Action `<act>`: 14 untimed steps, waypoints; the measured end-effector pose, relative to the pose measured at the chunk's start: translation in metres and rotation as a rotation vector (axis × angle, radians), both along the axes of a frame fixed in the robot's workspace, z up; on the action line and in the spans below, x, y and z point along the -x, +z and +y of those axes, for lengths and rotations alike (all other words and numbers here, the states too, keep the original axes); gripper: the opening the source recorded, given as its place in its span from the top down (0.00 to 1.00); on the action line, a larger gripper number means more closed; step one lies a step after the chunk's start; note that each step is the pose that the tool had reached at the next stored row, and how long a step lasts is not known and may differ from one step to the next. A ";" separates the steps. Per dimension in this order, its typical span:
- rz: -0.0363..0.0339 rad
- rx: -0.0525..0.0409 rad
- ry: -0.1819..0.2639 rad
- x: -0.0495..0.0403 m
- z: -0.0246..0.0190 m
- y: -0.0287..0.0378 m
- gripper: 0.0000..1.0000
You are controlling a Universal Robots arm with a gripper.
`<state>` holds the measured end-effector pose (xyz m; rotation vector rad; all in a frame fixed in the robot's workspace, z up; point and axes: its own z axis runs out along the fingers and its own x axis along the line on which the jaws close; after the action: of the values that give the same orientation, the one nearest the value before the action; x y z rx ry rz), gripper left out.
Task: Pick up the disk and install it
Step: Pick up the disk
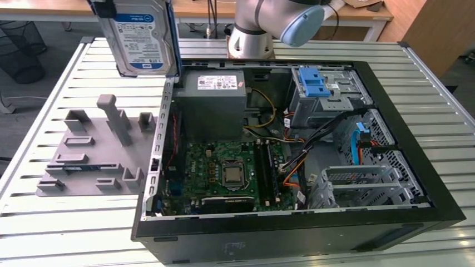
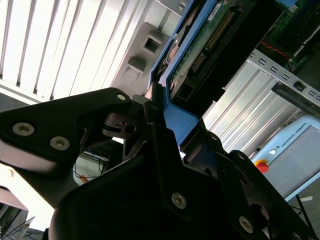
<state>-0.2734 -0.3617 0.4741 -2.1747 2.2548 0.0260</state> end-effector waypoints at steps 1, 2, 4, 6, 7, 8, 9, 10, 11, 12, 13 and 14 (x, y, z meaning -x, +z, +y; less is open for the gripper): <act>0.0000 0.0000 0.000 0.0000 -0.0006 0.0000 0.64; -0.0001 0.0000 0.000 -0.0001 -0.0009 0.0000 0.64; 0.0000 0.0001 0.000 -0.0006 -0.0010 0.0000 0.64; 0.0000 0.0001 0.000 -0.0021 -0.0010 0.0000 0.64; -0.0001 0.0000 0.000 -0.0031 -0.0010 0.0000 0.64; 0.0000 0.0001 0.000 -0.0043 -0.0010 0.0000 0.64; 0.0001 0.0001 0.000 -0.0055 -0.0010 0.0000 0.64; 0.0000 0.0000 0.000 -0.0064 -0.0010 0.0000 0.64; 0.0000 0.0001 0.000 -0.0066 -0.0010 0.0000 0.64; 0.0000 0.0000 0.000 -0.0066 -0.0010 0.0000 0.64; -0.0001 0.0000 0.000 -0.0067 -0.0010 0.0000 0.64; 0.0000 0.0000 0.000 -0.0071 -0.0010 0.0000 0.64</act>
<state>-0.2663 -0.3627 0.4741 -2.1747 2.2549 0.0259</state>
